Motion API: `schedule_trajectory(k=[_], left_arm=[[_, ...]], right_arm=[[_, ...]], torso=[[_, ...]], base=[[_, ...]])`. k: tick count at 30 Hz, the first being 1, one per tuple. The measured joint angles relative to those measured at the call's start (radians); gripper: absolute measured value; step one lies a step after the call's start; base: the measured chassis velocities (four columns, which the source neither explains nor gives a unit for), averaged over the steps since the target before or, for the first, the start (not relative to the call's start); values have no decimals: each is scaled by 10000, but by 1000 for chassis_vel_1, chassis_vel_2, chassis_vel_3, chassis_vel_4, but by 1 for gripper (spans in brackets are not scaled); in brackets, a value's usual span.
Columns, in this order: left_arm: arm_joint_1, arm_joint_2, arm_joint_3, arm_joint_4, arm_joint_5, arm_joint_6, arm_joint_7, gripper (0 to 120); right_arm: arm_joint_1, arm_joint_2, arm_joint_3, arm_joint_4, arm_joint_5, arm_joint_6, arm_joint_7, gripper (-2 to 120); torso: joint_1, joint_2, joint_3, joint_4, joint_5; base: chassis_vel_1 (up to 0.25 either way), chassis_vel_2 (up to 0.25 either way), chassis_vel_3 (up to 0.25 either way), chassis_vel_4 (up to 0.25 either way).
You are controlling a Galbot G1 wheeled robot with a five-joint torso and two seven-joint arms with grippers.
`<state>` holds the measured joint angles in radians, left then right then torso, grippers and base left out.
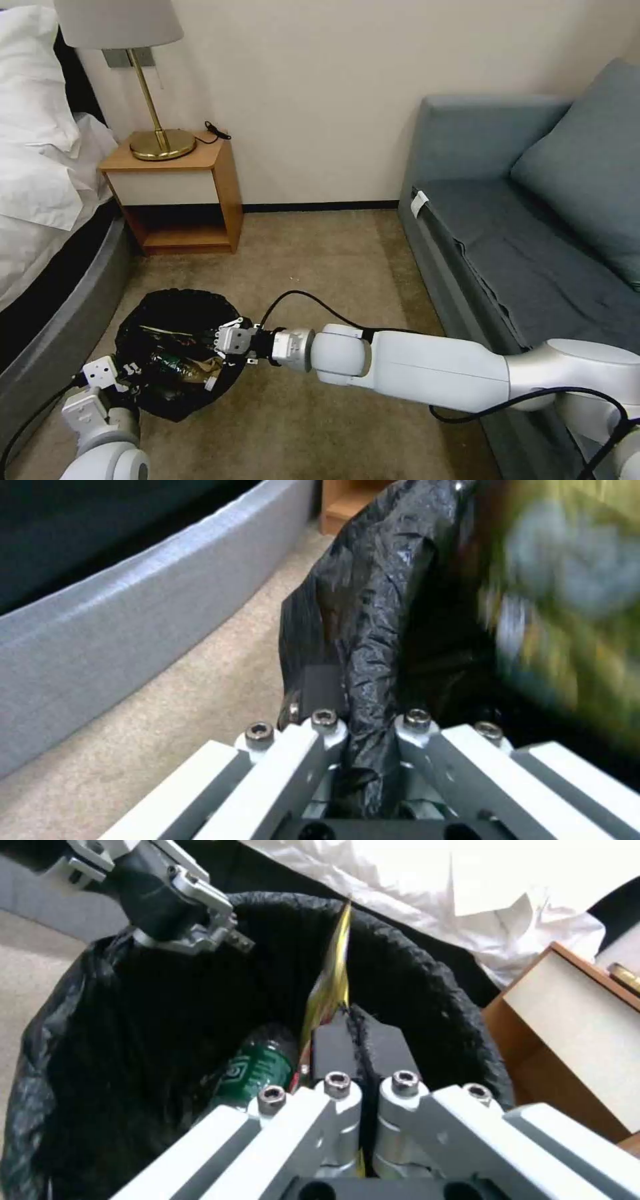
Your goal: Pick up the trash bin, then pick up the garbage on the floor and place it into the trash bin.
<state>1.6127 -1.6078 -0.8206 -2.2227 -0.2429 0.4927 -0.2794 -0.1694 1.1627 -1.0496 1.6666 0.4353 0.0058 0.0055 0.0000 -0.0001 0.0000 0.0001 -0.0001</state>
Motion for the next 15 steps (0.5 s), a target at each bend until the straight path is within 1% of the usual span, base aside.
schedule_trajectory(k=[4, 7, 8, 12, 13, 14, 15], left_arm=[[-8, -2, 57, 1, 6, 0, 4, 2], [25, -9, 56, -34, 7, 0, 5, 2], [25, -9, 56, -34, 7, 0, 5, 2], [46, -10, 53, -90, -23, -2, 7, 2], [46, -10, 53, -90, -23, -2, 7, 2], [43, -10, 44, -90, -101, -2, 6, 2], [37, -10, 33, -90, -275, 23, -20, 2]], right_arm=[[30, 4, -90, 26, 37, -82, 142, 1], [48, -119, -80, 122, 56, -144, 298, 14], [48, -119, -80, 122, 56, -144, 298, 14], [47, -150, 226, 328, 164, -152, 517, 35], [47, -150, 226, 328, 164, -152, 517, 35], [47, -197, 390, 409, 180, -152, 557, 38], [54, -312, 662, 507, 183, -152, 574, 45]], torso=[[0, 0, 0, -1, 0], [0, 0, 0, -1, 1], [0, 0, 0, -1, 1], [0, 0, 0, -1, 2], [0, 0, 0, -1, 2], [0, 0, 0, 0, 2], [0, 0, 0, 0, 2]], base=[[0, 0, 0, 0], [0, 0, 0, 0], [0, 0, 0, 0], [0, 0, 0, 0], [0, 0, 0, 0], [0, 0, 0, 0], [0, 0, 0, 0]])
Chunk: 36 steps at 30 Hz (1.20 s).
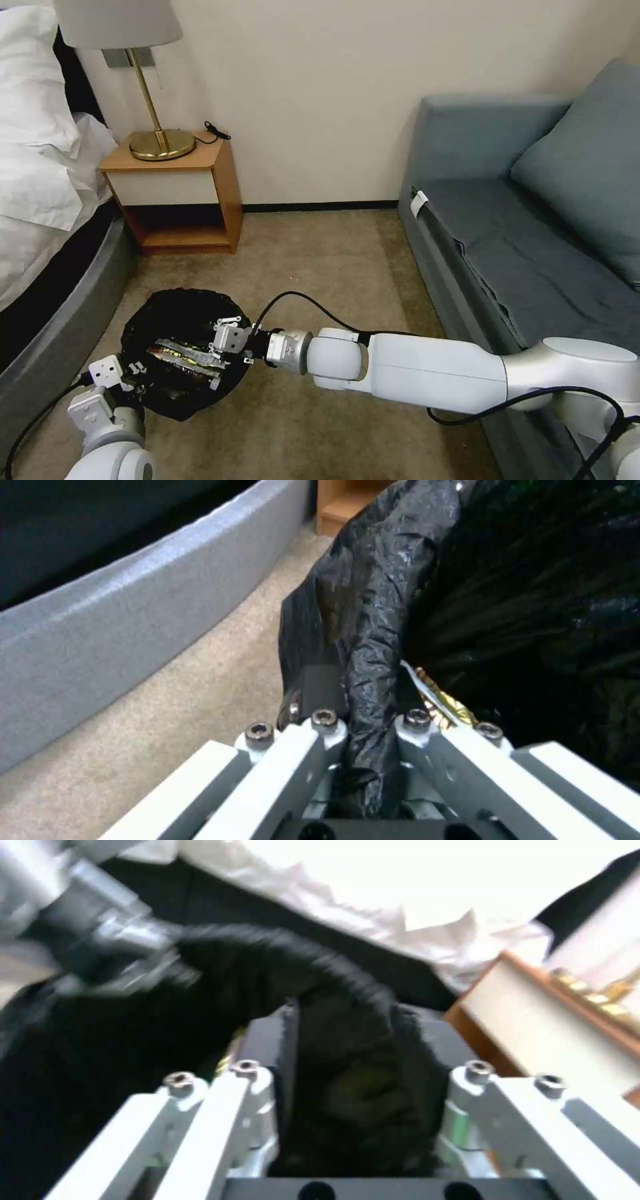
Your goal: Pick up the trash bin, then pick up the garbage on the floor and place it into the trash bin.
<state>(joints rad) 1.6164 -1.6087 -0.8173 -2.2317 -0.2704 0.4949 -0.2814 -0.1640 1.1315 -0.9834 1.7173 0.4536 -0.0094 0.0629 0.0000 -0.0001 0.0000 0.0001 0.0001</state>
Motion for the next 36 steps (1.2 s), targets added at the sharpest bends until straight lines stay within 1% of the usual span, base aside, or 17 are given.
schedule_trajectory(k=[2, 4, 5, 8, 9, 11, 12, 13, 15, 17, 23, 26, 28, 30, 32, 33, 36], left_arm=[[-6, 0, -7, -2, -228, 64, -47, 2], [-16, 16, -17, -9, -894, 226, -293, 2], [-16, 16, -17, -9, -894, 226, -293, 2], [-82, 151, -17, -13, -2661, 695, -1104, 2], [-82, 151, -17, -13, -2661, 695, -1104, 2], [-143, 268, -83, 77, -3744, 940, -1608, 2], [-169, 317, -120, 154, -4079, 1004, -1762, 2], [-169, 317, -120, 154, -4079, 1004, -1762, 2], [-230, 415, -193, 352, -4684, 1152, -2063, 2], [-293, 473, -220, 611, -5130, 1273, -2285, 2], [-383, 512, -213, 1152, -5352, 1395, -2484, 2], [-388, 513, -212, 1229, -5303, 1417, -2483, 2], [-383, 512, -212, 1232, -5265, 1421, -2454, 2], [-325, 509, -212, 1207, -5117, 1421, -2222, 3], [-271, 507, -217, 1139, -4893, 1368, -1987, 12], [-271, 507, -217, 1139, -4893, 1368, -1987, 12], [-212, 498, -210, 1088, -4408, 1266, -1691, 25]], right_arm=[[22, -142, 284, 97, 9, 2, 6, 48], [40, -597, 986, 350, 84, 9, 29, 58], [40, -597, 986, 350, 84, 9, 29, 58], [-120, -1402, 2066, 893, 232, -17, 105, 72], [-120, -1402, 2066, 893, 232, -17, 105, 72], [-484, -1960, 2800, 1329, 264, -39, 125, 83], [-684, -2160, 3052, 1481, 264, -40, 126, 87], [-684, -2160, 3052, 1481, 264, -40, 126, 87], [-1197, -2476, 3561, 1759, 255, -41, 126, 96], [-1771, -2700, 3962, 1971, 216, -34, 133, 99], [-2844, -3119, 4493, 2317, 75, 85, 316, 100], [-3091, -3191, 4629, 2399, 59, 110, 413, 100], [-3239, -3205, 4707, 2431, 56, 117, 498, 100], [-3435, -3219, 4826, 2473, 56, 118, 650, 100], [-3586, -3248, 4918, 2505, 53, 117, 745, 100], [-3586, -3248, 4918, 2505, 53, 117, 745, 100], [-3792, -3316, 5096, 2540, 36, 118, 851, 100]], torso=[[0, 0, 0, 0, 1], [0, 0, 0, -1, 0], [0, 0, 0, -1, 0], [0, 1, 0, -3, -1], [0, 1, 0, -3, -1], [0, 1, 0, -4, 3], [0, 1, 0, -3, 2], [0, 1, 0, -3, 2], [0, 1, 0, -2, 2], [0, 1, 0, -3, 1], [0, 1, 0, -3, 0], [0, 1, 0, -3, -1], [0, 1, 0, -2, 0], [0, 1, 0, -2, -1], [0, 1, -1, -2, 1], [0, 1, -1, -2, 1], [0, 1, -1, -1, -1]], base=[[0, 0, 0, 0], [0, 0, 0, 0], [0, 0, 0, 0], [0, 0, 0, 0], [0, 0, 0, 0], [0, 0, 0, 0], [0, 0, 0, 0], [0, 0, 0, 0], [0, 0, 0, 0], [0, 0, 0, 0], [0, 0, 0, 0], [0, 0, 0, 0], [0, 0, 0, 0], [0, 0, 0, 0], [0, 0, 0, 0], [0, 0, 0, 0], [0, 0, 0, 0]])
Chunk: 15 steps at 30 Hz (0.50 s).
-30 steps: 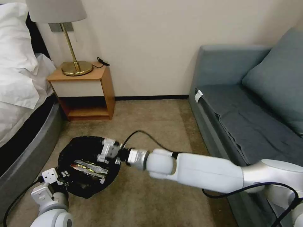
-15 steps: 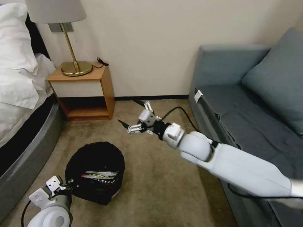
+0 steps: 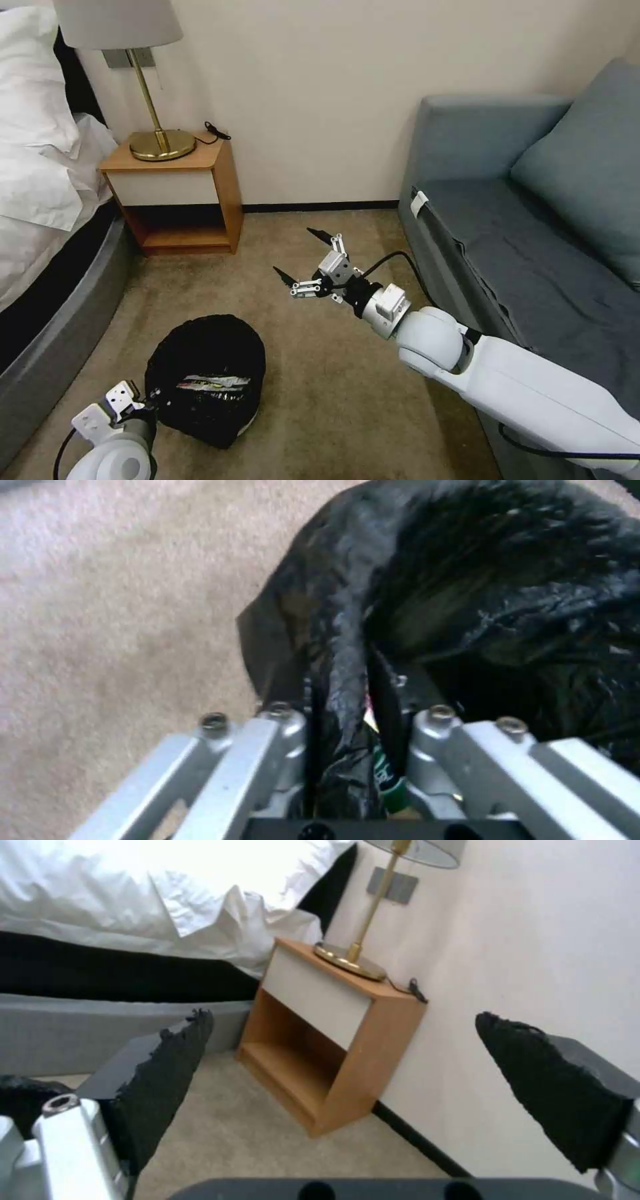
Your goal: Pick up the trash bin, then pick up the garbage on the floor and place it into the trash bin.
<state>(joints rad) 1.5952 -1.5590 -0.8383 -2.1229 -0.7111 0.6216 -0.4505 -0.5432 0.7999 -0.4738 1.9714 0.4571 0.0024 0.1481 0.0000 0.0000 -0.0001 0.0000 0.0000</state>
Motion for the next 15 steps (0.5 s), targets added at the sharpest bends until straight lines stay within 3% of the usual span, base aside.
schedule_trajectory(k=[4, 7, 8, 11, 13, 14, 15], left_arm=[[73, -10, 10, -86, 415, -105, 277, 38], [274, -25, -9, -297, 1456, -831, 1219, 51], [274, -25, -9, -297, 1456, -831, 1219, 51], [518, -32, -117, -468, 2891, -2514, 3108, 66], [549, -32, -140, -475, 3038, -2694, 3329, 68], [676, -9, -229, -482, 3534, -3472, 4216, 76], [730, 6, -279, -482, 3751, -3856, 4632, 79]], right_arm=[[-200, -71, 217, 53, -18, 4, 97, 100], [-395, -177, 518, 195, -8, 6, 174, 100], [-395, -177, 518, 195, -8, 6, 174, 100], [-732, -264, 1148, 407, 151, 0, 305, 100], [-787, -269, 1245, 436, 177, -7, 331, 100], [-1062, -276, 1674, 578, 309, -52, 465, 100], [-1302, -273, 1986, 685, 411, -104, 569, 100]], torso=[[0, 0, 0, 0, 0], [0, 0, 0, 0, 1], [0, 0, 0, 0, 1], [0, 0, 0, 0, 1], [0, 0, 0, -1, 2], [0, 1, 0, 0, 0], [0, 0, 0, 2, 0]], base=[[0, 0, 0, 0], [0, 0, 0, 0], [0, 0, 0, 0], [0, 0, 0, 0], [0, 0, 0, 0], [0, 0, 0, 0], [0, 0, 0, 0]])
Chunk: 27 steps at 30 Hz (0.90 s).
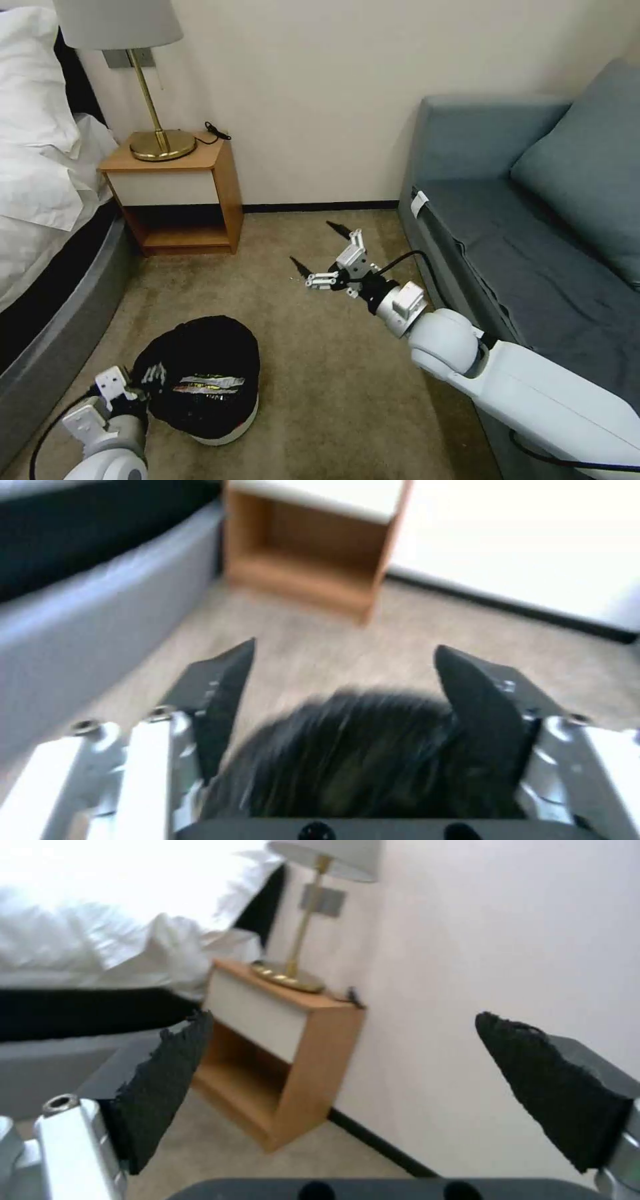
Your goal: Pick up the trash bin, then pick up the garbage on the floor and place it into the trash bin.
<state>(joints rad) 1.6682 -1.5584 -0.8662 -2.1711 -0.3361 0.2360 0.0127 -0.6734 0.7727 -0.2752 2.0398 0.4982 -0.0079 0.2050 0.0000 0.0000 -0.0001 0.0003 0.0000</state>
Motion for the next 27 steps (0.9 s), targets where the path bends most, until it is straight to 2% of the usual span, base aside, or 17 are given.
schedule_trajectory(k=[1, 3, 5, 9, 11, 15, 16, 20, 21, 23, 25, 26, 27], left_arm=[[0, 0, 0, 0, 0, 0, 0, 79], [133, 70, -110, -7, 456, -701, 895, 89], [179, 119, -123, -85, 686, -1036, 1329, 98], [257, 170, -112, -309, 906, -1364, 1806, 100], [301, 188, -93, -407, 953, -1443, 1875, 100], [450, 244, 52, -711, 963, -1590, 1748, 100], [450, 244, 52, -711, 963, -1590, 1748, 100], [450, 317, 133, -736, 1061, -1773, 1392, 100], [450, 317, 133, -736, 1061, -1773, 1392, 100], [447, 330, 240, -801, 1124, -1842, 1217, 100], [444, 340, 336, -883, 1199, -1857, 1062, 100], [444, 340, 336, -883, 1199, -1857, 1062, 100], [445, 352, 403, -937, 1242, -1857, 958, 100]], right_arm=[[0, 0, 0, 0, 0, 0, 0, 100], [-765, 39, 776, 273, 238, -191, 297, 100], [-1511, 88, 1522, 532, 322, -276, 428, 100], [-2478, 204, 2573, 936, 337, -326, 552, 100], [-2757, 287, 2942, 1076, 325, -328, 606, 100], [-4102, 1040, 4861, 1743, 36, -529, 961, 100], [-4102, 1040, 4861, 1743, 36, -529, 961, 100], [-5875, 2004, 6520, 2467, -1030, -687, 1310, 100], [-5875, 2004, 6520, 2467, -1030, -687, 1310, 100], [-6775, 2677, 7055, 2928, -1816, -904, 1619, 100], [-7342, 3428, 7286, 3346, -2485, -1184, 1823, 100], [-7342, 3428, 7286, 3346, -2485, -1184, 1823, 100], [-7634, 3924, 7307, 3541, -2863, -1255, 1893, 100]], torso=[[0, 0, 0, 0, 0], [0, 0, 0, 0, 0], [0, 1, 0, -3, 1], [-1, 0, 0, -4, 1], [0, 0, 0, -3, 0], [-1, 1, 0, -2, 1], [-1, 1, 0, -2, 1], [0, 0, 0, -3, -1], [0, 0, 0, -3, -1], [-1, 1, 1, -5, 0], [-1, 1, 0, -4, -4], [-1, 1, 0, -4, -4], [-1, 0, 1, -5, -1]], base=[[0, 0, 0, 0], [0, 0, 0, 0], [0, 0, 0, 0], [0, 0, 0, 0], [0, 0, 0, 0], [0, 0, 0, 0], [0, 0, 0, 0], [0, 0, 0, 0], [0, 0, 0, 0], [0, 0, 0, 0], [0, 0, 0, 0], [0, 0, 0, 0], [0, 0, 0, 0]])
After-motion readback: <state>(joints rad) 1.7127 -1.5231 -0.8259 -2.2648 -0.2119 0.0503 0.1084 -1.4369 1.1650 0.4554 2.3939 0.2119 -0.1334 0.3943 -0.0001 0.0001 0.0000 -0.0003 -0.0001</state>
